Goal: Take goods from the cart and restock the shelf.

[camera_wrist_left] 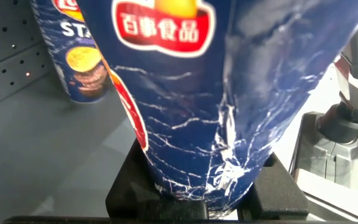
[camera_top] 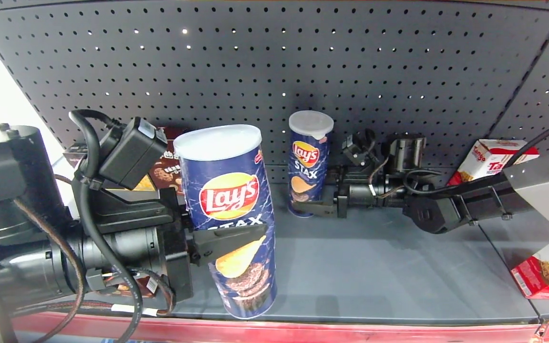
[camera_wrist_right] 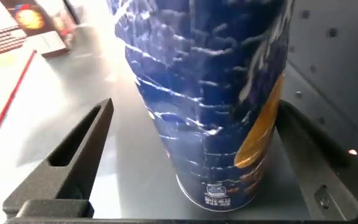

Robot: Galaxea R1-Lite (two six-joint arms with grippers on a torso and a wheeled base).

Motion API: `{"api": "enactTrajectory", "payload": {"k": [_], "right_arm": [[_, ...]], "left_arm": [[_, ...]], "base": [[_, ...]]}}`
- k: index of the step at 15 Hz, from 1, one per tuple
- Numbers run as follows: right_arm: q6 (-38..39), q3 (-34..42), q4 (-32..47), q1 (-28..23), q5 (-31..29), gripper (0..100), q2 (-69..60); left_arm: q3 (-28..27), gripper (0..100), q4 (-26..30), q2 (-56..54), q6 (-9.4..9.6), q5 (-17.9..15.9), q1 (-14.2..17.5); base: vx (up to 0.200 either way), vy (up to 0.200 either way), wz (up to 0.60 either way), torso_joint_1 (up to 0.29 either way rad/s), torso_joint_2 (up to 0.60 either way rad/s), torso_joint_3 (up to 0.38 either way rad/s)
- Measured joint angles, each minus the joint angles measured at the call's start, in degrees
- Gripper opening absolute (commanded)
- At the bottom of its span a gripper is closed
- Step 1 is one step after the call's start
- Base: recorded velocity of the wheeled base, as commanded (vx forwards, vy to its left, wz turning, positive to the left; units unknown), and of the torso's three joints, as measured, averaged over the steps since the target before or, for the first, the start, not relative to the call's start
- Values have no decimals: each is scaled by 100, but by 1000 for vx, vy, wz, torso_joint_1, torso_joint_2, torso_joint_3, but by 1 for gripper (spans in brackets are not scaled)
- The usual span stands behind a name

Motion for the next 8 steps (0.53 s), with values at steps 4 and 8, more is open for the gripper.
{"api": "enactTrajectory", "payload": {"k": [4, 8], "right_arm": [[9, -240, 0, -4, -249, 100, 57], [13, -380, -29, 96, -250, 100, 230]], "left_arm": [[28, 0, 0, 0, 0, 2, -11], [43, 0, -2, 0, 0, 2, -12]], "base": [[0, 0, 0, 0, 0, 0], [0, 0, 0, 0, 0, 0]]}}
